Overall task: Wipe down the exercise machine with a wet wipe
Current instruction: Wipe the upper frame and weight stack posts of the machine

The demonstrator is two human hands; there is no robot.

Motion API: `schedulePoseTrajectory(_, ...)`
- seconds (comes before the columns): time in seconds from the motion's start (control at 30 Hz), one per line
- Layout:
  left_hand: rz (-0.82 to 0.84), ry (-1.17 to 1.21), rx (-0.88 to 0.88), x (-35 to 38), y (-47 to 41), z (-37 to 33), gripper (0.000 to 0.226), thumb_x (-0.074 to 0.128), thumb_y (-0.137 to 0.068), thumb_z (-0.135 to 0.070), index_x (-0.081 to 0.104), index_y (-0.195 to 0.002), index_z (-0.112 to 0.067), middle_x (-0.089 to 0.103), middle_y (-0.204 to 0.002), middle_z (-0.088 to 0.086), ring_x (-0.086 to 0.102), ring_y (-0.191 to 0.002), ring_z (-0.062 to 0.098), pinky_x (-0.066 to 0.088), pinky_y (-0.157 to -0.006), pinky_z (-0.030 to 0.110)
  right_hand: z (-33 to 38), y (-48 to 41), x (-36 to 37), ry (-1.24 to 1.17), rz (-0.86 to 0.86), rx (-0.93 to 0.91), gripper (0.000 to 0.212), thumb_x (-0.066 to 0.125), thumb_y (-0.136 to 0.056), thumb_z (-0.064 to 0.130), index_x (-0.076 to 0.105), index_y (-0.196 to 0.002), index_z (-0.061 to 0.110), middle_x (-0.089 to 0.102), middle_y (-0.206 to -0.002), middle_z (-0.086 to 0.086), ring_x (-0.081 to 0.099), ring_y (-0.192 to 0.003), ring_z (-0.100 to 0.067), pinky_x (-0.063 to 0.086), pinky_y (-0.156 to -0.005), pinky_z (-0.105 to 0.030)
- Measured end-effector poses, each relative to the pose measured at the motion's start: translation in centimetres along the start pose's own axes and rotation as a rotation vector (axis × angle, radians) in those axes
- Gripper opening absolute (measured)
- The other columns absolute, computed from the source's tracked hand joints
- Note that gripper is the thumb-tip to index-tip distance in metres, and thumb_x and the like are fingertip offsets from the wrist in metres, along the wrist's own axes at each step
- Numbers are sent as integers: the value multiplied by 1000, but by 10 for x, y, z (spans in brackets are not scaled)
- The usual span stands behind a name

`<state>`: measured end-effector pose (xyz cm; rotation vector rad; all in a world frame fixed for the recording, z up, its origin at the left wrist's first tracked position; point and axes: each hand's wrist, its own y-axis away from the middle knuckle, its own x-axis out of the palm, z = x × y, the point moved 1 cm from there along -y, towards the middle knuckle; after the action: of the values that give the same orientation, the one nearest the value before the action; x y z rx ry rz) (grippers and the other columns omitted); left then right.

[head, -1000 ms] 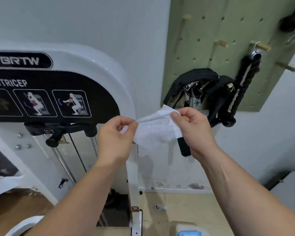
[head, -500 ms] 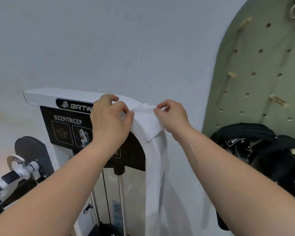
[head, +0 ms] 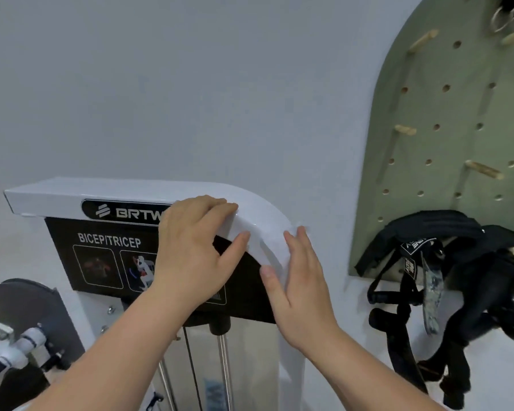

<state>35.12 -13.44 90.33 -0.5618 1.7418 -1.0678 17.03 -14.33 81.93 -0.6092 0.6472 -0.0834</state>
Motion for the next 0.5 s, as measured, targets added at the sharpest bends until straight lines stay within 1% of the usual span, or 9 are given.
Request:
schedulePoseTrajectory(0.07,-6,29,37,4,8,6,44,56,-92,-40,70,-124,-13,65,-128,4,55,-125,29,36,-110,48,-15,25,6,-80,32,98,81,20,-81,93,-11,-147,57,-9,-165,29,-5,-152,10,8,-129,-29)
schedulePoseTrajectory(0.13,-27,58,30,9,10,7,43,52,-94,-34,69,-126,-11,64,-130,6,53,-128,32,34,-112,52,-21,31,8,-166,40,162,71,25,-81,92,-14,-136,69,-6,-164,30,-1,-152,11,13,-129,-34)
schedulePoseTrajectory(0.17,-48,72,25,11,10,7,42,50,-94,-32,69,-125,-10,64,-129,6,53,-127,32,33,-112,51,-20,24,6,-185,33,148,69,25,-82,91,-11,-137,68,-4,-166,26,0,-153,9,13,-129,-36)
schedulePoseTrajectory(0.2,-76,83,25,13,9,6,40,50,-93,-29,71,-122,-10,65,-127,6,55,-125,32,33,-111,49,-15,12,2,-181,26,107,70,23,-84,91,-6,-142,63,-2,-168,22,-1,-154,6,11,-130,-36)
schedulePoseTrajectory(0.27,-135,105,43,17,7,7,36,50,-92,-23,73,-116,-10,68,-121,5,58,-120,32,35,-107,48,5,-19,-9,-121,60,-15,85,17,-85,91,8,-156,46,2,-171,17,-3,-156,2,5,-129,-31)
schedulePoseTrajectory(0.3,-162,117,52,18,6,8,35,50,-91,-22,74,-113,-10,69,-119,5,60,-117,31,36,-104,49,18,-33,-14,-71,101,-70,91,19,-85,90,15,-161,38,4,-171,15,-4,-156,0,3,-129,-28)
schedulePoseTrajectory(0.33,-182,133,59,19,5,9,35,49,-90,-21,75,-111,-10,69,-117,5,60,-116,31,36,-102,50,30,-43,-16,-22,137,-104,93,22,-86,86,20,-162,33,6,-172,14,-3,-157,-1,3,-128,-26)
schedulePoseTrajectory(0.4,-205,176,68,20,5,10,38,46,-89,-23,76,-110,-10,69,-116,5,60,-114,30,37,-100,51,41,-46,-17,1,133,-110,87,26,-86,78,27,-161,34,12,-171,16,-1,-157,-2,6,-125,-24)
schedulePoseTrajectory(0.5,-223,226,70,21,6,9,43,43,-87,-24,76,-110,-8,69,-116,6,59,-115,30,38,-99,51,27,-12,-8,-177,-24,-73,62,33,-94,68,37,-151,42,21,-168,22,8,-155,4,11,-123,-19)
